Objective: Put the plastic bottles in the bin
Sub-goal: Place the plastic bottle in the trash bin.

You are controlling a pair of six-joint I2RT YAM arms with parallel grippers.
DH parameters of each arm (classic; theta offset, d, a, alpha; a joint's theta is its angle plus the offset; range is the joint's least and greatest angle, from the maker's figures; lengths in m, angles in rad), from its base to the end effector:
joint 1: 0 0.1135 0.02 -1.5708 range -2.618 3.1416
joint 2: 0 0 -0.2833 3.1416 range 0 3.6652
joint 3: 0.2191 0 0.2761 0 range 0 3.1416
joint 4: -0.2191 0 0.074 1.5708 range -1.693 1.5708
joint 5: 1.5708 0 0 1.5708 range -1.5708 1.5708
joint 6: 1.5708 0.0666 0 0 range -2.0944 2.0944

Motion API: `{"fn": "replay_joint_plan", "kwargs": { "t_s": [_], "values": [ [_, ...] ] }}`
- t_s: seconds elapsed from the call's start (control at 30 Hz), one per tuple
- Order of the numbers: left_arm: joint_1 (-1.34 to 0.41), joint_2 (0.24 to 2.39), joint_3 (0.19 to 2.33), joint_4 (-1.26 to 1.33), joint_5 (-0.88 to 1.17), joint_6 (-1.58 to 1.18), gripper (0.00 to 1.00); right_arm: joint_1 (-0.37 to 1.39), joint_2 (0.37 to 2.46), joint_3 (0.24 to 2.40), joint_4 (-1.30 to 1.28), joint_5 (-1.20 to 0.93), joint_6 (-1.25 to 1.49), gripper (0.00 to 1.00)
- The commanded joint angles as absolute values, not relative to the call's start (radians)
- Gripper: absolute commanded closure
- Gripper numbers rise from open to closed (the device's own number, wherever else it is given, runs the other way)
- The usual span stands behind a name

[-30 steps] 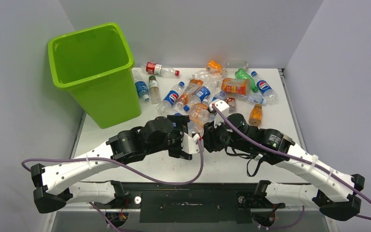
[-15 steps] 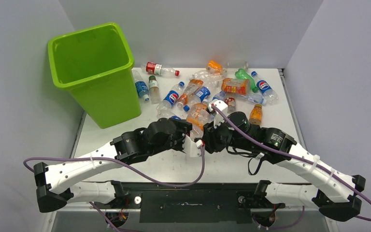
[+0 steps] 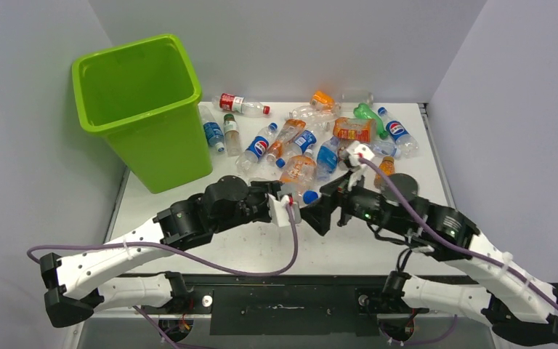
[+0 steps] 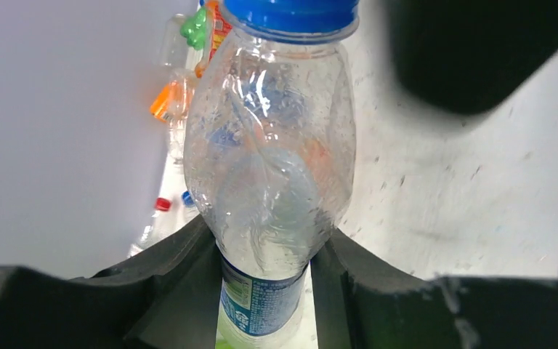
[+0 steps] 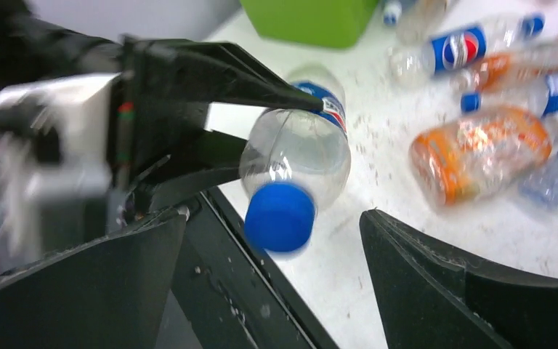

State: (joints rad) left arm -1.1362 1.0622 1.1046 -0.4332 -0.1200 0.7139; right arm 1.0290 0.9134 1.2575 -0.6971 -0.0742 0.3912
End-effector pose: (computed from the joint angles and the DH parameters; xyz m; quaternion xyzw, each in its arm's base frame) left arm 0.1244 -0.2491 0.3789 0.6424 0.5258 -0.0677 0.5535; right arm 0.1051 0.1843 0.4366 -0.2771 0.7717 0.3957 0.4136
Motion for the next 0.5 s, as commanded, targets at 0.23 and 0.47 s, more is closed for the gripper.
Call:
{"fn": "replay_joint_plan", "kwargs": {
  "t_s": [0.23, 0.47],
  "values": [
    [-0.801, 0.891, 0.920, 0.283, 0.388, -0.330, 0.69, 1.039, 0.563, 0.838, -0.153, -0.122, 0.323, 0.01],
    [-0.732, 0.955, 0.951, 0.433, 0.540, -0.624, 0.70, 1.042, 0.607, 0.739, 0.060, -0.075, 0.350, 0.10]
  ]
}}
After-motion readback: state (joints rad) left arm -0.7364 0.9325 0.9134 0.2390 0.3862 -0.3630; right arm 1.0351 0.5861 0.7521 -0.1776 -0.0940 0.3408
